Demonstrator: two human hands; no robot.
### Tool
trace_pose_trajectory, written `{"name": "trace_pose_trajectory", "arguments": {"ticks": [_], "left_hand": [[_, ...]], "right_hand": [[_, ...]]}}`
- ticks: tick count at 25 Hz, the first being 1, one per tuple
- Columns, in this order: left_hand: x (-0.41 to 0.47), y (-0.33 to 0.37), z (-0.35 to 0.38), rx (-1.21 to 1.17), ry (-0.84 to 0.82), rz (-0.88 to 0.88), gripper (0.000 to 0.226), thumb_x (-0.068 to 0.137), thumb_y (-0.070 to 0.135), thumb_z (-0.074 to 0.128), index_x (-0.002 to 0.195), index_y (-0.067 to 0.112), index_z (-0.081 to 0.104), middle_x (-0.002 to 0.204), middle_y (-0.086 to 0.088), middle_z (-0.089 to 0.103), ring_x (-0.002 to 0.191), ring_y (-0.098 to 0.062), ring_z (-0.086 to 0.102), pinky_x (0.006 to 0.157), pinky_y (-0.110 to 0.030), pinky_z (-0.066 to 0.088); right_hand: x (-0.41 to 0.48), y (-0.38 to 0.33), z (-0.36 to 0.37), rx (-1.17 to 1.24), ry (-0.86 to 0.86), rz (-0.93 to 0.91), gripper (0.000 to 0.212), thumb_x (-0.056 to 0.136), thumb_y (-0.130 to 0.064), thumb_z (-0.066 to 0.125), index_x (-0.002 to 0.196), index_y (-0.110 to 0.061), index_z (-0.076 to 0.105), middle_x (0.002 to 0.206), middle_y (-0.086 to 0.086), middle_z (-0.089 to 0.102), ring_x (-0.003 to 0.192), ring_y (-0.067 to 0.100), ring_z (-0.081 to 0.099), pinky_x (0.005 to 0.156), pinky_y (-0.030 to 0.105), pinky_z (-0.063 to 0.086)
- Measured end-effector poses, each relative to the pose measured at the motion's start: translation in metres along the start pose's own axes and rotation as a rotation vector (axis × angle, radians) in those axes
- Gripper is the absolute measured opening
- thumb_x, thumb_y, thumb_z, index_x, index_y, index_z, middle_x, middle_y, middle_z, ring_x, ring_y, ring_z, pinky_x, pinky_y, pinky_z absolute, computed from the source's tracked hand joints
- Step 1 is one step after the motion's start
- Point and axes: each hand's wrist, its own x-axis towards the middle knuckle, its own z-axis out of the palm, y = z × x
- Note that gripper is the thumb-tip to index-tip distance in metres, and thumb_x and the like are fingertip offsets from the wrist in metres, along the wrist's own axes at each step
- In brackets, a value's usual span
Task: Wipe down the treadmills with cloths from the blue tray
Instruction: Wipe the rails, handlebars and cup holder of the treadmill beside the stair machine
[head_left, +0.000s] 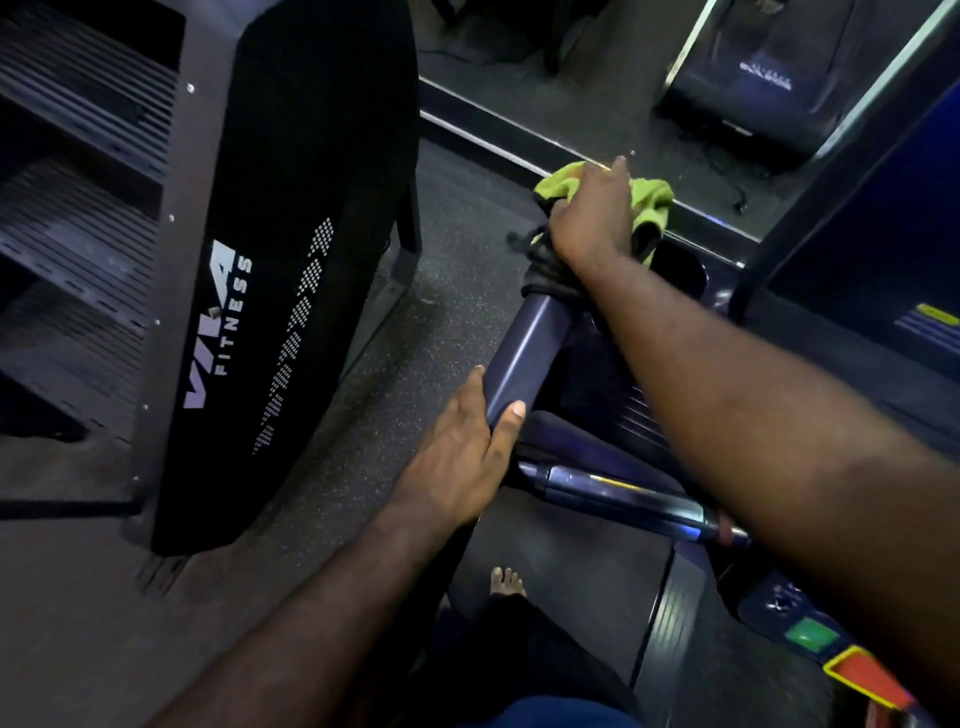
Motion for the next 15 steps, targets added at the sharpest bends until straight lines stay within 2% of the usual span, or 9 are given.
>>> {"name": "trace_pose_trajectory", "arguments": {"ticks": [2,4,7,9,12,13,15], "left_hand": [[-0.003,0.003,0.001,0.02,0.006,0.009,0.076,0.107,0.059,0.033,0.167,0.018,0.011,0.172,-0.005,0.024,0.155,-0.022,0.027,0.123,-0.033,0.021],[-0.004,0.002,0.0,0.014,0.006,0.0,0.076,0.108,0.059,0.034,0.168,0.018,0.011,0.172,-0.005,0.024,0.156,-0.021,0.026,0.124,-0.032,0.02],[-0.004,0.0,0.002,0.006,0.005,0.012,0.077,0.107,0.062,0.032,0.168,0.021,0.011,0.171,-0.005,0.027,0.154,-0.023,0.03,0.123,-0.036,0.024],[-0.001,-0.003,0.003,0.005,0.009,0.012,0.078,0.106,0.063,0.032,0.168,0.021,0.01,0.17,-0.006,0.027,0.153,-0.023,0.031,0.123,-0.037,0.025],[-0.002,-0.003,0.002,0.009,0.019,0.032,0.08,0.106,0.064,0.033,0.167,0.018,0.011,0.171,-0.006,0.027,0.155,-0.022,0.03,0.127,-0.04,0.025],[-0.001,-0.002,0.002,0.015,0.015,0.033,0.081,0.105,0.065,0.033,0.167,0.018,0.011,0.171,-0.006,0.026,0.155,-0.022,0.029,0.127,-0.042,0.026],[-0.002,-0.002,0.002,0.007,0.016,0.015,0.081,0.104,0.068,0.031,0.168,0.021,0.01,0.171,-0.005,0.028,0.154,-0.023,0.032,0.125,-0.043,0.028]], "right_hand": [[-0.052,0.007,0.017,0.03,-0.014,-0.147,0.04,0.09,-0.017,0.063,0.13,-0.013,0.064,0.163,0.027,0.035,0.151,0.04,0.036,0.125,0.055,0.027],[-0.061,0.012,0.02,0.017,-0.028,-0.27,0.04,0.09,-0.015,0.063,0.13,-0.014,0.065,0.163,0.025,0.036,0.153,0.04,0.033,0.126,0.06,0.022],[0.0,0.005,0.006,-0.051,0.005,-0.105,0.04,0.091,-0.016,0.06,0.13,-0.009,0.064,0.151,0.022,0.048,0.14,0.041,0.048,0.119,0.048,0.034],[0.01,0.003,-0.003,-0.019,0.038,-0.023,0.039,0.091,-0.017,0.059,0.129,-0.008,0.064,0.146,0.021,0.052,0.136,0.04,0.051,0.115,0.042,0.039],[-0.061,0.014,0.016,0.07,0.002,-0.235,0.042,0.09,-0.014,0.063,0.132,-0.013,0.065,0.16,0.026,0.041,0.15,0.038,0.038,0.125,0.047,0.029],[-0.074,0.02,0.019,0.103,-0.013,-0.312,0.043,0.089,-0.013,0.065,0.131,-0.013,0.067,0.161,0.026,0.04,0.151,0.037,0.038,0.126,0.049,0.028],[-0.053,0.018,0.013,0.049,0.012,-0.34,0.041,0.088,-0.012,0.066,0.129,-0.011,0.069,0.158,0.024,0.045,0.146,0.038,0.044,0.124,0.048,0.032]]}}
